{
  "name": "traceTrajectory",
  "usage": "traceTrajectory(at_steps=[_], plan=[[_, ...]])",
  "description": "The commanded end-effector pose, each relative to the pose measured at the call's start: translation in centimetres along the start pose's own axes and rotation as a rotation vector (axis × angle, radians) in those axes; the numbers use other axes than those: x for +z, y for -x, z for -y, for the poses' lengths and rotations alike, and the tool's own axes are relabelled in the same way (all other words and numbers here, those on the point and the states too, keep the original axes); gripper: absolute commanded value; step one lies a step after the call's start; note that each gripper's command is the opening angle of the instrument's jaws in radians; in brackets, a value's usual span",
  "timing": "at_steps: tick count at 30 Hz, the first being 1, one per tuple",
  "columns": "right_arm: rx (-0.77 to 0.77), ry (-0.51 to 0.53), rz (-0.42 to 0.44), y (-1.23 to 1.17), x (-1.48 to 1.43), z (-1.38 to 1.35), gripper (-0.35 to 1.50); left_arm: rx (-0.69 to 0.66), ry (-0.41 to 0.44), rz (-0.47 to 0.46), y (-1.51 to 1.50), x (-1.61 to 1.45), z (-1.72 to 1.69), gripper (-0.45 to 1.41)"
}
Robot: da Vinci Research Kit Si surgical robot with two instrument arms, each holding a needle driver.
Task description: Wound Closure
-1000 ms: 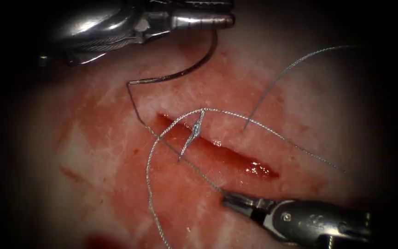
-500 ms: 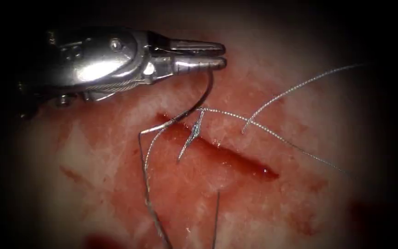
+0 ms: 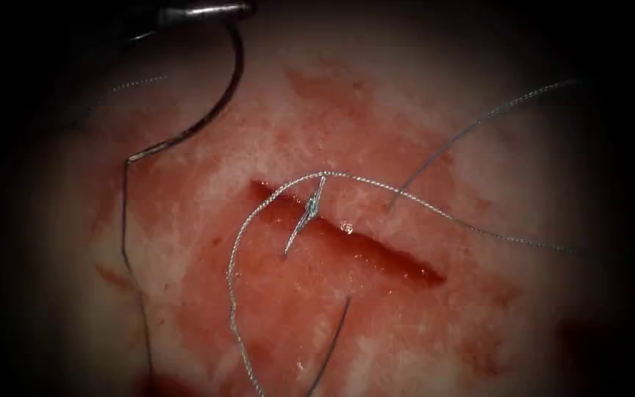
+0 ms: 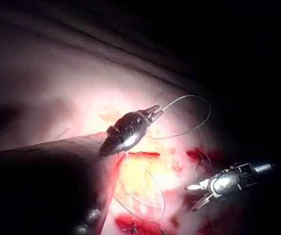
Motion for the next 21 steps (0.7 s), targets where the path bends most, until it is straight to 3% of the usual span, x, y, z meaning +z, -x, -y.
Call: traceTrajectory(at_steps=[1, 6, 11, 13, 17, 21], plan=[[-0.031, 0.024, 0.009, 0.14, 0.09, -0.12, 1.28, 0.004, -0.002, 0.005, 0.06, 0.03, -0.01, -0.35], [-0.117, 0.081, 0.028, 0.39, 0.33, -0.38, 1.30, 0.003, -0.024, 0.019, 0.10, -0.04, 0.05, -0.35], [-0.191, 0.153, 0.058, 0.80, 0.60, -0.60, 1.26, 0.002, -0.038, 0.023, 0.11, -0.03, 0.05, -0.35], [-0.202, 0.176, 0.066, 0.84, 0.62, -0.65, 1.25, 0.003, -0.038, 0.022, 0.11, -0.02, 0.05, -0.35], [-0.229, 0.197, 0.076, 0.92, 0.68, -0.70, 1.00, 0.006, -0.034, 0.019, 0.13, 0.02, 0.03, -0.35], [-0.293, 0.199, 0.091, 1.10, 0.87, -0.65, 1.03, 0.007, -0.034, 0.018, 0.14, 0.04, 0.02, -0.35]])
